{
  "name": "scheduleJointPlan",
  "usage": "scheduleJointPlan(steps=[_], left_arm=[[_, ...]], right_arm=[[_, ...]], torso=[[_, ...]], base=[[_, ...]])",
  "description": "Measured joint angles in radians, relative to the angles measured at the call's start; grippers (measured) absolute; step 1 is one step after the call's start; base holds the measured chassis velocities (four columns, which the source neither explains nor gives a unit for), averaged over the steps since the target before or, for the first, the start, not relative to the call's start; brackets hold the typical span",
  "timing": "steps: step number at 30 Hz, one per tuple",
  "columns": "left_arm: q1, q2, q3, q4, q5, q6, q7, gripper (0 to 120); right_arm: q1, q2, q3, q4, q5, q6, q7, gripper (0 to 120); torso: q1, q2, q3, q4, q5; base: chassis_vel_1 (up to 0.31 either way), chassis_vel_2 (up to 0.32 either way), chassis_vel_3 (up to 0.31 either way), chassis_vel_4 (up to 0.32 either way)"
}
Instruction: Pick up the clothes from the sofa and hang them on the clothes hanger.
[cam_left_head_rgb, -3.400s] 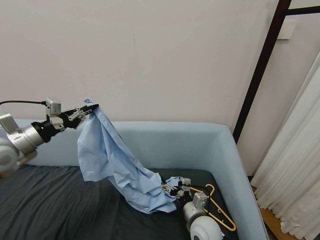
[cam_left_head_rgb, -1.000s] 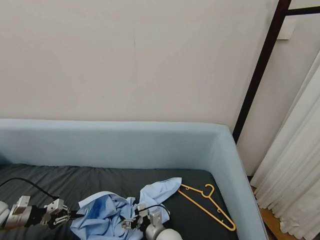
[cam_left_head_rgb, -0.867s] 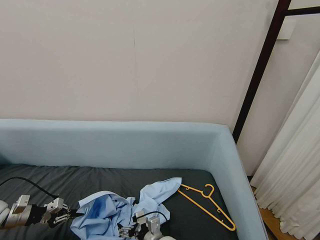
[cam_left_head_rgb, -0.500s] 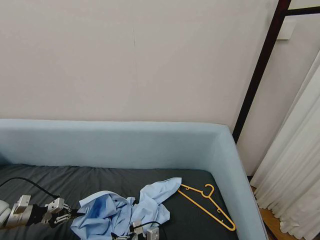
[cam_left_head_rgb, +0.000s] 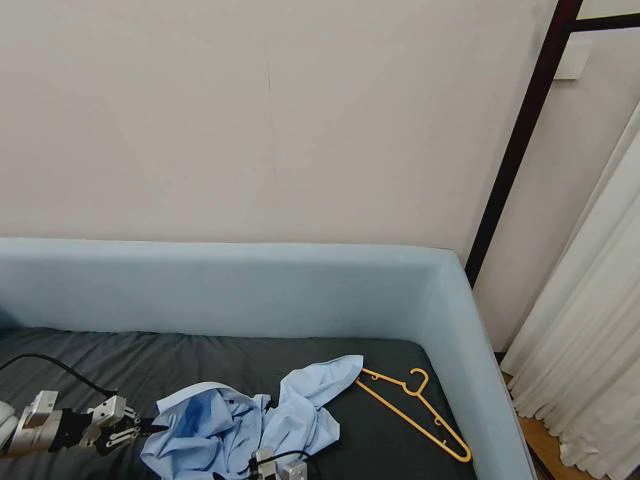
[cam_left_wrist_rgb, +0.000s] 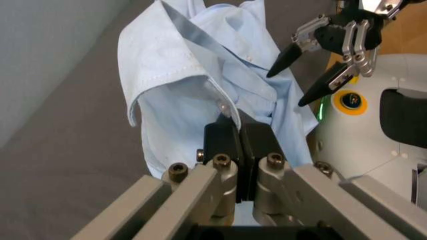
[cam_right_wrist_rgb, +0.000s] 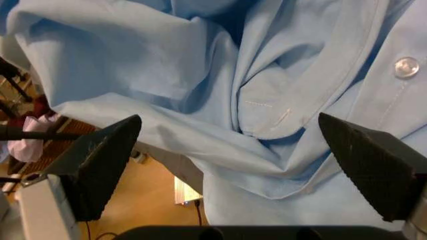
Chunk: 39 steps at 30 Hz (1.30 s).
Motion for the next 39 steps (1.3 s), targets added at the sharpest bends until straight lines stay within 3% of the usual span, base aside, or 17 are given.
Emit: scheduleJointPlan(steps=[11,20,39], left_arm=[[0.001,-0.007,-0.007,-0.01,0.008,0.001,0.0,0],[0.022,-0.01,-0.014,-0.041,0.013,-0.009,0.022,0],[0.016,-0.01,-0.016,-0.038,0.012,-0.02,0.027,0]], right_arm=[[0.024,-0.021,-0.011,0.001,-0.008,-0.008,0.012,100],[0.167,-0.129,-0.139,0.035,0.078,-0.015,0.055,100],[0.248,-0.135,-0.244,0.044,0.171,-0.132,0.166,100]], torso=[[0.0,0.0,0.0,0.0,0.0],[0.0,0.0,0.0,0.0,0.0],[0.0,0.0,0.0,0.0,-0.0002]], base=[[0.0,0.0,0.0,0.0],[0.0,0.0,0.0,0.0],[0.0,0.0,0.0,0.0]])
